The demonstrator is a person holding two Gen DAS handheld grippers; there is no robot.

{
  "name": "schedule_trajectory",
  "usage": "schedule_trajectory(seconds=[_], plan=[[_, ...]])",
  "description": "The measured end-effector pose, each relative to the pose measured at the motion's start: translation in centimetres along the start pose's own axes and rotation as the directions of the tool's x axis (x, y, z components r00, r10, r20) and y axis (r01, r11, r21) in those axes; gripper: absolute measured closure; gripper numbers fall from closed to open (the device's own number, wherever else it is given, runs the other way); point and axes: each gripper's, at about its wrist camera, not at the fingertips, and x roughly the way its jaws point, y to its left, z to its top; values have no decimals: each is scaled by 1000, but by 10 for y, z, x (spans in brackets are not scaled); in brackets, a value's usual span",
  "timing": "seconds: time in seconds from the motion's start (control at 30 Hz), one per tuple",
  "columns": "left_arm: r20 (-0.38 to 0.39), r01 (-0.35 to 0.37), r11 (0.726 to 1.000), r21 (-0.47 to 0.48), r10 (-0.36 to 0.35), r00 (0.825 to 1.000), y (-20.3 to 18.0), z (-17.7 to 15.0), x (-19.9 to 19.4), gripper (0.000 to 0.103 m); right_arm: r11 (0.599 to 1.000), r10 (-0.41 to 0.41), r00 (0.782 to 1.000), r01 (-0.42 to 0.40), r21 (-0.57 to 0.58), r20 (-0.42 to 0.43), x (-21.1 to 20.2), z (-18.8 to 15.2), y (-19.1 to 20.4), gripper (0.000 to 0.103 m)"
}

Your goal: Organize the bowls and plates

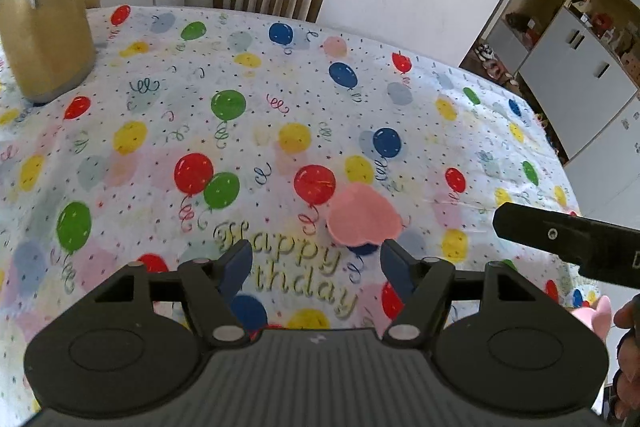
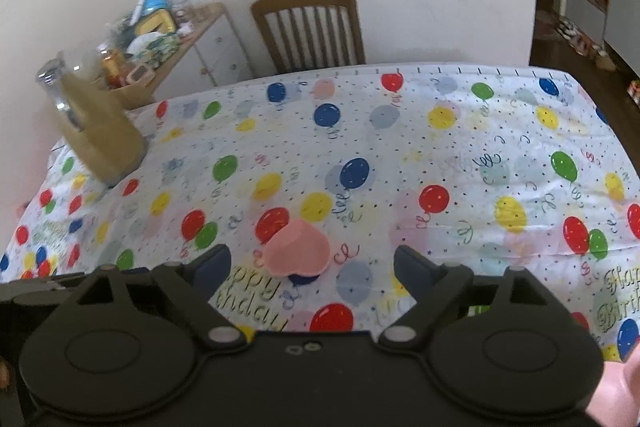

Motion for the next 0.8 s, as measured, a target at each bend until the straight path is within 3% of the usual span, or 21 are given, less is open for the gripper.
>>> schedule_trajectory(seconds=[0.3, 0.8], plan=[[-44, 9, 1000, 7, -9, 999, 10, 17, 52, 33, 999, -28, 997, 30, 34, -72, 49, 11, -9, 20], [-84, 50, 999, -12, -51, 995, 18, 21, 109, 34, 999, -23, 981, 29, 31, -192, 115, 12, -23, 48]])
